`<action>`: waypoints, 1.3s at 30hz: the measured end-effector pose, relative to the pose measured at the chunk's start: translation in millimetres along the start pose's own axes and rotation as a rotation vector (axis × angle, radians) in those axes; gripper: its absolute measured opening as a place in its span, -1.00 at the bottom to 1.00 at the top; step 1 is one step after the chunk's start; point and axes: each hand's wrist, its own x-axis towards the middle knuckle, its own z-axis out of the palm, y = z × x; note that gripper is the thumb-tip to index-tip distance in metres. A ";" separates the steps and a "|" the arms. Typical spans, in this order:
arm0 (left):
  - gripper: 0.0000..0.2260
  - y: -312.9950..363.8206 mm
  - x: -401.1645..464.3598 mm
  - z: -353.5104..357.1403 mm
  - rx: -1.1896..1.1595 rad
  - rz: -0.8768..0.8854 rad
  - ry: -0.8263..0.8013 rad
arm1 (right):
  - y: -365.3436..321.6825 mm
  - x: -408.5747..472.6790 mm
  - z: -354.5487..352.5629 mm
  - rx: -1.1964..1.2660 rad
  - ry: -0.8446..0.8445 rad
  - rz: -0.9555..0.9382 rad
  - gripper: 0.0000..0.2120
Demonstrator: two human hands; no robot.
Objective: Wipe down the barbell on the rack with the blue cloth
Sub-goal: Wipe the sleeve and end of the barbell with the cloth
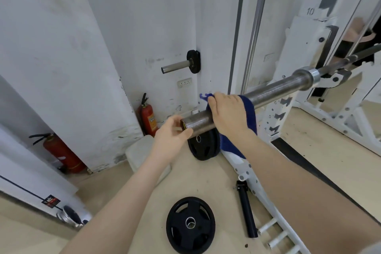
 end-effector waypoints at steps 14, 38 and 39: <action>-0.83 23.2 -11.8 29.3 -0.040 -0.137 0.218 | 102.8 34.1 -7.8 -0.024 -0.026 0.030 -0.70; -0.58 97.4 49.7 181.1 1.017 0.215 0.260 | 241.6 40.4 -29.6 0.040 -0.060 0.089 -0.81; -0.58 95.9 49.6 182.9 1.045 0.209 0.275 | 232.8 38.6 -29.1 0.043 -0.085 0.024 -0.83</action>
